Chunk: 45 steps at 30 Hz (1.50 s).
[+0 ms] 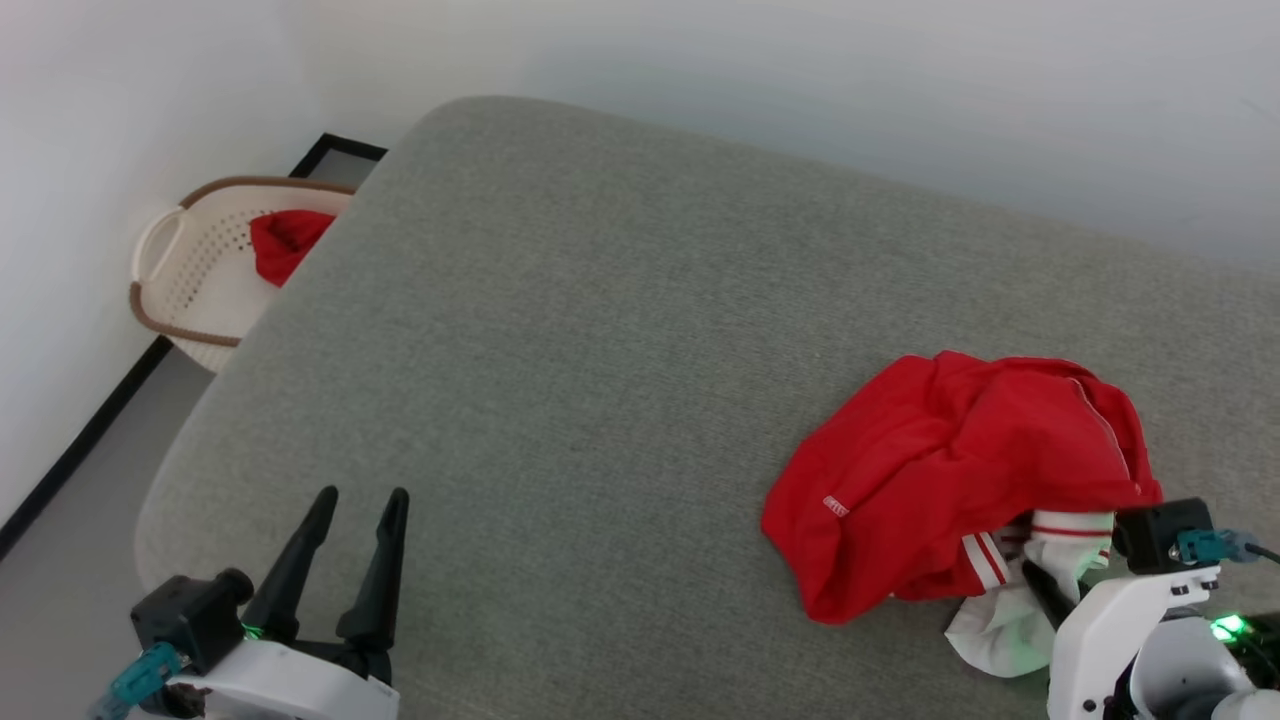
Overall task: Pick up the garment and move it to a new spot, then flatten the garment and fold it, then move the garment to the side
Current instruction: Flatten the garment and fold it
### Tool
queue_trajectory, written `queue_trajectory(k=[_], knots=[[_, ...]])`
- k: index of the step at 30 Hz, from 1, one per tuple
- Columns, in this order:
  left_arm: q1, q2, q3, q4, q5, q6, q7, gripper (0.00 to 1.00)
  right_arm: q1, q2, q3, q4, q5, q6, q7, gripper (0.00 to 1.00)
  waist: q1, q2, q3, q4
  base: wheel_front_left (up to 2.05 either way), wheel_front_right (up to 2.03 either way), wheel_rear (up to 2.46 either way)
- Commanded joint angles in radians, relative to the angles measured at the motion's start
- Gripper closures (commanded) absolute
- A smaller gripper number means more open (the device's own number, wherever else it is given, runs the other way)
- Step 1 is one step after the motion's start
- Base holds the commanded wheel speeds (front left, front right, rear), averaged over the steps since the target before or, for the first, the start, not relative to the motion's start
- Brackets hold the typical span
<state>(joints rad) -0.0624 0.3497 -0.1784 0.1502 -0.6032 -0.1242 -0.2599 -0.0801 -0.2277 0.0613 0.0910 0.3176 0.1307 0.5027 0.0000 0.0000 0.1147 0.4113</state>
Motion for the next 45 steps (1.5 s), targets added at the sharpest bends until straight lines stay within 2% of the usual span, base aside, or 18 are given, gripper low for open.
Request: queue_trajectory(k=[1, 15, 20, 26, 34, 45], knots=[[-0.007, -0.003, 0.004, 0.003, -0.003, -0.004, -0.003, 0.00, -0.012, -0.004, 0.005, -0.011, 0.013, 0.000, -0.006, 1.00, 0.0000, 0.0000, 0.001, -0.009, 0.00, 0.00, 0.00], [-0.014, 0.008, 0.006, 0.010, -0.009, -0.006, -0.006, 0.00, -0.023, 0.010, 0.125, -0.178, 0.057, 0.000, -0.031, 1.00, 0.0000, 0.0000, -0.015, -0.050, 0.00, 0.00, 0.00], [-0.007, 0.018, 0.006, 0.012, -0.012, -0.007, -0.005, 0.00, -0.030, 0.022, 0.126, -0.205, 0.066, 0.000, -0.031, 1.00, 0.0000, 0.0000, -0.029, -0.059, 0.00, 0.00, 0.00], [0.016, 0.032, 0.014, 0.006, -0.016, -0.007, -0.005, 0.00, -0.023, 0.014, 0.049, -0.221, 0.055, 0.000, -0.015, 1.00, 0.0000, 0.0000, -0.050, -0.078, 0.00, 0.00, 0.00], [0.033, 0.044, 0.011, -0.001, -0.022, -0.008, -0.004, 0.00, -0.011, -0.046, -0.095, -0.223, 0.024, 0.000, 0.022, 1.00, 0.0000, 0.0000, -0.071, -0.109, 0.00, 0.00, 0.00], [0.010, 0.040, -0.015, 0.003, -0.028, -0.008, -0.004, 0.00, -0.038, -0.134, -0.261, -0.093, -0.014, 0.000, 0.025, 1.00, 0.0000, 0.0000, -0.059, -0.134, 0.00, 0.00, 0.00]])
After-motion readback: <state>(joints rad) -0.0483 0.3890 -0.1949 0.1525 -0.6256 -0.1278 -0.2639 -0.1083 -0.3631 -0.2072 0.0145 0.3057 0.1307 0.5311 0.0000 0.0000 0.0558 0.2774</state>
